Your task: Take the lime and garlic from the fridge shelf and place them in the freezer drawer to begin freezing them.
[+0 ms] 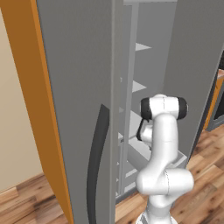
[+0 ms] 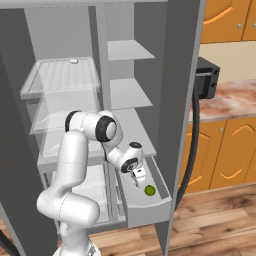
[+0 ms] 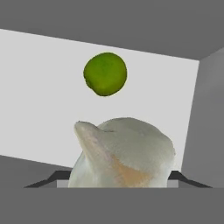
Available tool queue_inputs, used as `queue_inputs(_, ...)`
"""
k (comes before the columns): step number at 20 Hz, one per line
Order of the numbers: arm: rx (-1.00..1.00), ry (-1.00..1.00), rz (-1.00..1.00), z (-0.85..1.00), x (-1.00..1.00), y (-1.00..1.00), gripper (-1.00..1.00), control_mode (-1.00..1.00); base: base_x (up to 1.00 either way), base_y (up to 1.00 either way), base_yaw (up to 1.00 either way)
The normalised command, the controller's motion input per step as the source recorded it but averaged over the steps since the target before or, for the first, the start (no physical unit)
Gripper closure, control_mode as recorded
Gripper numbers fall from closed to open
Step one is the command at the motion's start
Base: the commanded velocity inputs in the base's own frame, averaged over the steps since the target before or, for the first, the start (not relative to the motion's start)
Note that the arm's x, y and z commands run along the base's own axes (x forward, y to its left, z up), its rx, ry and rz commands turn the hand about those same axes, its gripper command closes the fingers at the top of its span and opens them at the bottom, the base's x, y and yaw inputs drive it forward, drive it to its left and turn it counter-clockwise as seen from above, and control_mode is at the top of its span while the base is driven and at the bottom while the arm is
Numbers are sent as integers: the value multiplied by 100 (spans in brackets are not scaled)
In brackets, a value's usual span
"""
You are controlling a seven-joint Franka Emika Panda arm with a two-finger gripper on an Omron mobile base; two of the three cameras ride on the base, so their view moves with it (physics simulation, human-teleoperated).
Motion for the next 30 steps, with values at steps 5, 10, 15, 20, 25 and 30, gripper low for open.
queue_inputs(5,0,-1,0,-34,36,-3,100,-100,0,0,0)
queue_inputs(10,-3,0,0,-33,20,-4,100,-100,0,0,0)
queue_inputs(15,-6,0,0,-38,19,0,100,-100,0,0,0)
queue_inputs(20,-5,0,0,-39,21,-2,100,-100,0,0,0)
queue_inputs(25,-2,0,0,-32,15,-9,-100,-100,0,0,0)
queue_inputs(30,0,0,0,-3,7,-6,-100,-100,0,0,0)
